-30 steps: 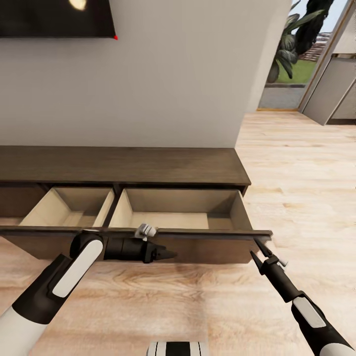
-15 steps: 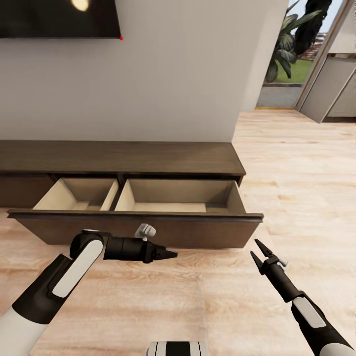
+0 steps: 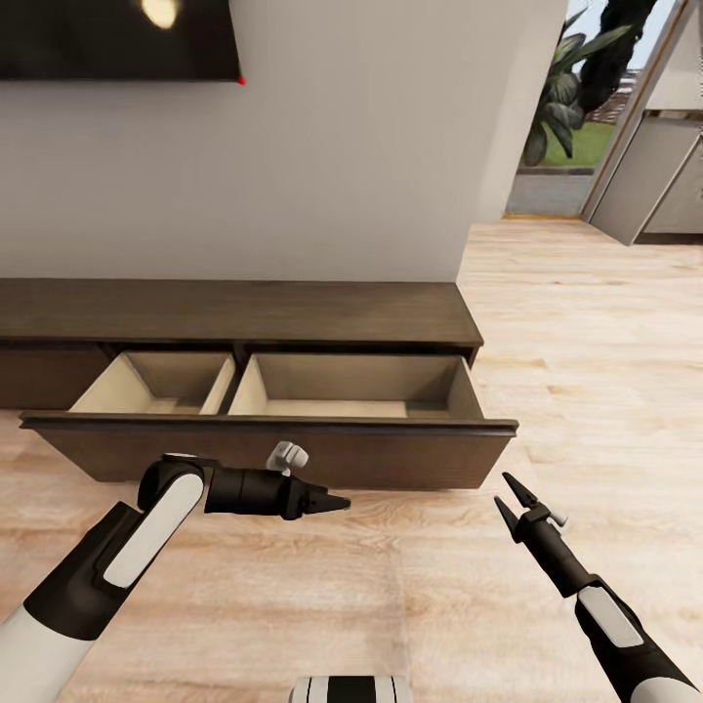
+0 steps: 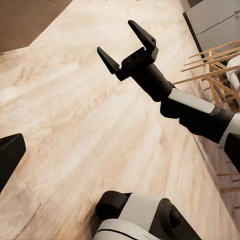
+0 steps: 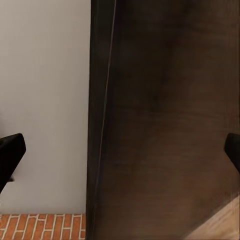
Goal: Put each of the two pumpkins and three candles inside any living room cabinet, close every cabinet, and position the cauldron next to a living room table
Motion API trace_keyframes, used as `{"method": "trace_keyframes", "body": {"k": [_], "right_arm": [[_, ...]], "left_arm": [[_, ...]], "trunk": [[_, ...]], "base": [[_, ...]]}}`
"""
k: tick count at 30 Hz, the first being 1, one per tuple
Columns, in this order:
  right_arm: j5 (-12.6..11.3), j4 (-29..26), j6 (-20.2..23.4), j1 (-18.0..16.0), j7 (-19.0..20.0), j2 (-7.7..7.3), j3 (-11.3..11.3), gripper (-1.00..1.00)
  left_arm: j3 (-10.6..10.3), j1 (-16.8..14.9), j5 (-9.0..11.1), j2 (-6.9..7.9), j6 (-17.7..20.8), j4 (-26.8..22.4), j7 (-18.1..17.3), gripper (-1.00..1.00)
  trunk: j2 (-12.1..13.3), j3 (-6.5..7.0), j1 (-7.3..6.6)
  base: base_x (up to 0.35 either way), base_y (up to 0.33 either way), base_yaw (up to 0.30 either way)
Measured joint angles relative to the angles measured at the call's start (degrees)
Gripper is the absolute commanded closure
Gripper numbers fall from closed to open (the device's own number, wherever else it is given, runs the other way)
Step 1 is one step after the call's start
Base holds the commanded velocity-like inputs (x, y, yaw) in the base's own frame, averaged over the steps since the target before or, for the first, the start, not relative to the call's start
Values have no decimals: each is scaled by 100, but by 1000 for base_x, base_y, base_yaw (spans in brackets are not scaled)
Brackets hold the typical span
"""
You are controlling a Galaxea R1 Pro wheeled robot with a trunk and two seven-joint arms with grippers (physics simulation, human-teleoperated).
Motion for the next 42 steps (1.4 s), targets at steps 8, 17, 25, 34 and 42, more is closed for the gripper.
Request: {"method": "trace_keyframes", "body": {"k": [8,17,25,34,42], "right_arm": [[11,8,-45,0,-58,26,0,-100],[10,9,-78,4,-78,39,0,-100],[16,9,-78,5,-87,36,4,-100],[4,-15,-81,7,-91,45,-11,-100],[15,-26,-80,2,-99,37,11,-100]], "left_arm": [[-28,-6,0,-16,0,20,21,-100],[-130,-17,-7,-26,0,41,44,-100],[-161,-16,-8,-36,1,47,47,-100],[-163,-18,-7,-42,1,51,52,-100],[-163,-19,-14,-44,1,61,54,-100]], "trunk": [[11,177,-21],[23,377,-44],[34,554,-62],[46,754,-87],[56,931,-108]], "base": [[-1,0,0],[-1,0,0],[-160,0,0],[-47,0,0],[-3,0,0]]}}
